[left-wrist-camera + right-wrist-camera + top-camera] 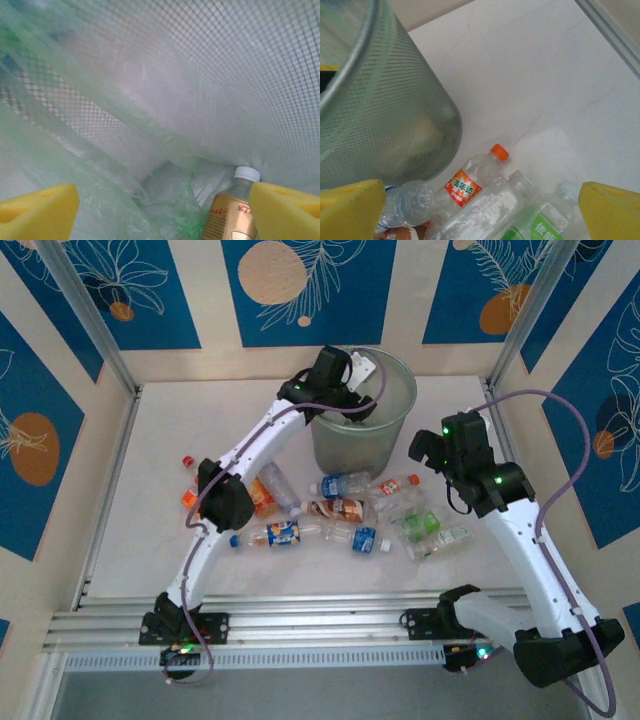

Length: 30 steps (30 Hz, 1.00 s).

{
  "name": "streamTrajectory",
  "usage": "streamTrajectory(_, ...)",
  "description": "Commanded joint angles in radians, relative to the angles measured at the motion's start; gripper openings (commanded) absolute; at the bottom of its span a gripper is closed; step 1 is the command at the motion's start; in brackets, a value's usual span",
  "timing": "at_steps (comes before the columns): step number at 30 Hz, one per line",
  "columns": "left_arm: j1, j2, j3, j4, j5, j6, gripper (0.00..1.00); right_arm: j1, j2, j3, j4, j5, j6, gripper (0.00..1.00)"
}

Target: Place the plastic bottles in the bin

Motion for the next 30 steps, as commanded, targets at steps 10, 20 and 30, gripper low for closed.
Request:
streamTrajectory(10,-0.012,-0.216,0.042,0.03,0.03,-0.048,0.95,-0.064,0.018,-0.057,-0.146,-0.048,0.134,0.99)
streamTrajectory(20,-0.01,-0.373,0.027,-0.048,0.007,-0.09,0.99,-0.066,-0.095,-0.27,-0.209,-0.167,0.304,0.9)
streamTrajectory(30,-0.012,-0.81,-0.629,0.218,-0.057,-0.181,1.0,-0.067,-0.21,-0.44,-0.288,-0.175,0.483,0.83)
